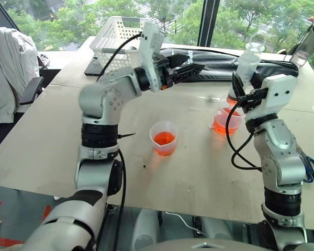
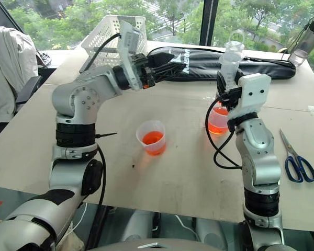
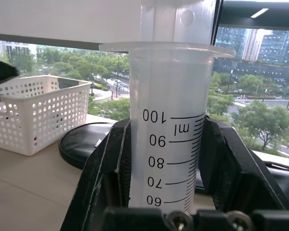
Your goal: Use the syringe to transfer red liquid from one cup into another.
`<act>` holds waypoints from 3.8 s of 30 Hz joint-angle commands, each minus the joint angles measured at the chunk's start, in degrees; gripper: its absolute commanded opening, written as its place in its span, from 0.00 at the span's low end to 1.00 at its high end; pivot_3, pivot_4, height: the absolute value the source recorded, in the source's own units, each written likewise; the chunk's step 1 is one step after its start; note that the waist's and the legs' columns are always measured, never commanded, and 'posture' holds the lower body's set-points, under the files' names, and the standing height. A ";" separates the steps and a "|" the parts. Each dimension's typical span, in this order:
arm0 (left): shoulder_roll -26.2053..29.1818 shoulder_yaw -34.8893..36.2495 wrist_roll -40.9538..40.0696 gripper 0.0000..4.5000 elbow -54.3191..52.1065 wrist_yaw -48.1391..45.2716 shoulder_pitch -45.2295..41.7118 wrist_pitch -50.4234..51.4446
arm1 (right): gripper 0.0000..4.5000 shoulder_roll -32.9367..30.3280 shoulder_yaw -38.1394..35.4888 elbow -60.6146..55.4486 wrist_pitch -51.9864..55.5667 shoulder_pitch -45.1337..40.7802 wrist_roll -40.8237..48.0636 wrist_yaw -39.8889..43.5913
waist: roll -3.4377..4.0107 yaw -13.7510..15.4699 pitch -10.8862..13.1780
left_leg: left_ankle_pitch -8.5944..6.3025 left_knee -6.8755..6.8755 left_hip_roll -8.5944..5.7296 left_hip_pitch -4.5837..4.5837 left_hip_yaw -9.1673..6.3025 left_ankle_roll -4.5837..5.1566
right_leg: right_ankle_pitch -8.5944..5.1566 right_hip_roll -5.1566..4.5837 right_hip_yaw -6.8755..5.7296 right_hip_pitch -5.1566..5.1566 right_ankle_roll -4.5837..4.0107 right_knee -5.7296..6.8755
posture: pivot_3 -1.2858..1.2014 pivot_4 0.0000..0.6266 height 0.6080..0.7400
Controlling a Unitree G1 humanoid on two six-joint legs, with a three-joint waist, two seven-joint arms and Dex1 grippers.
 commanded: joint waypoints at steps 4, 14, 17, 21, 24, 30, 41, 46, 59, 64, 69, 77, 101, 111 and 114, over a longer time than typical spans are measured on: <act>4.49 5.07 -2.83 0.84 -4.73 2.89 3.89 0.48 | 0.34 1.66 -2.66 -6.39 6.70 -7.91 19.23 5.25 | 0.02 -0.51 0.01 | 0.00 -0.04 0.05 0.05 0.00 0.00 | 0.00 0.05 0.02 -0.01 0.00 0.05 | 0.52 0.24 0.88; 10.92 8.06 -3.22 0.84 -6.70 4.90 7.69 -0.01 | 0.33 1.68 6.42 -2.54 13.01 -10.32 35.18 17.75 | -0.01 0.16 0.00 | 0.00 -0.08 0.01 -0.01 0.02 0.00 | 0.00 -0.07 -0.06 0.01 -0.01 -0.05 | 0.52 0.24 0.88; 12.76 7.88 -3.68 0.84 -7.59 4.08 7.60 0.23 | 0.33 1.16 9.84 0.89 10.76 -8.21 32.76 22.23 | -0.05 0.03 -0.02 | 0.00 -0.08 0.01 0.01 0.01 0.00 | 0.00 -0.06 -0.06 0.02 -0.01 -0.05 | 0.52 0.24 0.88; 15.93 7.09 -5.90 0.84 -9.58 1.06 7.31 1.35 | 0.33 0.94 12.55 4.94 7.01 -7.28 28.89 26.11 | -0.06 -0.01 0.00 | 0.00 -0.08 0.02 0.01 0.02 0.00 | 0.00 -0.05 -0.05 0.00 -0.01 -0.03 | 0.52 0.24 0.88; 18.84 7.22 -9.44 0.84 -10.83 -2.58 6.53 3.70 | 0.33 1.06 14.01 7.05 4.50 -7.03 26.13 27.74 | -0.07 -0.03 0.01 | 0.00 -0.10 0.03 0.01 0.00 0.00 | 0.00 -0.03 -0.06 -0.01 -0.01 -0.03 | 0.52 0.24 0.88; 23.41 7.43 -17.53 0.84 -10.88 -7.65 2.23 10.57 | 0.33 2.24 16.48 10.38 -0.19 -6.73 20.98 29.00 | -0.13 0.01 0.06 | 0.00 -0.10 0.04 0.01 -0.01 -0.01 | -0.01 -0.03 -0.08 -0.01 -0.01 -0.03 | 0.52 0.24 0.88; 25.29 2.54 -18.28 0.58 -9.70 -9.80 -0.54 12.58 | 0.33 4.50 18.61 14.10 -6.07 -6.78 13.69 28.40 | -0.13 -0.05 0.07 | 0.00 -0.10 0.03 0.02 -0.01 -0.01 | -0.01 -0.02 -0.07 -0.02 -0.01 -0.02 | 0.52 0.24 0.88; 25.84 0.03 -16.55 0.05 -9.97 -10.76 0.64 11.13 | 0.33 4.92 18.31 13.88 -6.28 -6.73 13.24 28.50 | -0.13 -0.01 0.07 | 0.00 -0.10 0.04 0.02 0.00 -0.01 | -0.01 -0.02 -0.07 -0.02 -0.02 -0.02 | 0.52 0.24 0.88; 26.87 -1.38 -14.92 0.00 -9.36 -14.22 0.81 8.43 | 0.33 4.45 18.35 13.44 -5.65 -7.18 13.18 30.54 | -0.13 -0.02 0.08 | 0.00 -0.10 0.03 0.02 0.01 -0.01 | -0.02 -0.02 -0.06 -0.03 -0.02 -0.03 | 0.52 0.24 0.88; 27.03 -1.89 -15.33 0.00 -10.37 -14.99 2.50 9.38 | 0.33 4.86 17.47 12.14 -4.31 -7.68 15.60 31.23 | -0.14 -0.01 0.08 | 0.00 -0.10 0.03 0.02 0.01 -0.01 | -0.02 -0.03 -0.06 -0.02 -0.02 -0.03 | 0.52 0.24 0.88; 27.30 -2.32 -15.76 0.00 -12.15 -15.07 4.86 10.36 | 0.33 4.99 17.12 11.17 -3.53 -8.08 16.24 31.33 | -0.14 -0.01 0.08 | 0.00 -0.10 0.04 0.01 0.01 -0.01 | -0.02 -0.02 -0.07 -0.03 -0.03 -0.02 | 0.52 0.24 0.88; 27.55 -2.01 -16.83 0.00 -14.45 -14.69 7.07 12.07 | 0.33 5.32 16.39 10.88 -3.69 -9.15 16.09 30.78 | -0.14 -0.01 0.08 | 0.00 -0.10 0.04 0.02 0.00 -0.01 | -0.02 -0.03 -0.07 -0.03 -0.03 -0.02 | 0.52 0.24 0.88; 26.87 11.93 -23.75 0.80 -10.37 -5.92 9.06 14.17 | 0.33 5.33 17.36 9.83 -4.61 -8.95 14.24 29.19 | -0.19 -0.27 0.12 | 0.00 -0.20 0.04 0.06 0.01 -0.01 | -0.02 -0.02 -0.06 -0.04 -0.02 -0.04 | 0.52 0.24 0.88; 27.77 10.03 -23.85 1.00 -19.10 -6.41 19.75 10.43 | 0.33 4.40 17.65 8.75 -3.11 -8.85 15.69 30.03 | -0.27 0.48 0.14 | 0.01 -0.19 0.00 0.03 0.02 -0.05 | -0.09 -0.17 -0.15 -0.02 -0.17 -0.05 | 0.52 0.24 0.88; 24.71 9.07 -25.25 1.00 -20.16 -4.10 18.53 10.44 | 0.33 3.75 17.92 8.60 -2.70 -9.17 15.63 30.82 | -0.31 0.29 0.13 | 0.01 -0.15 0.00 0.05 0.08 -0.05 | -0.09 -0.18 -0.09 0.00 -0.16 -0.07 | 0.52 0.24 0.88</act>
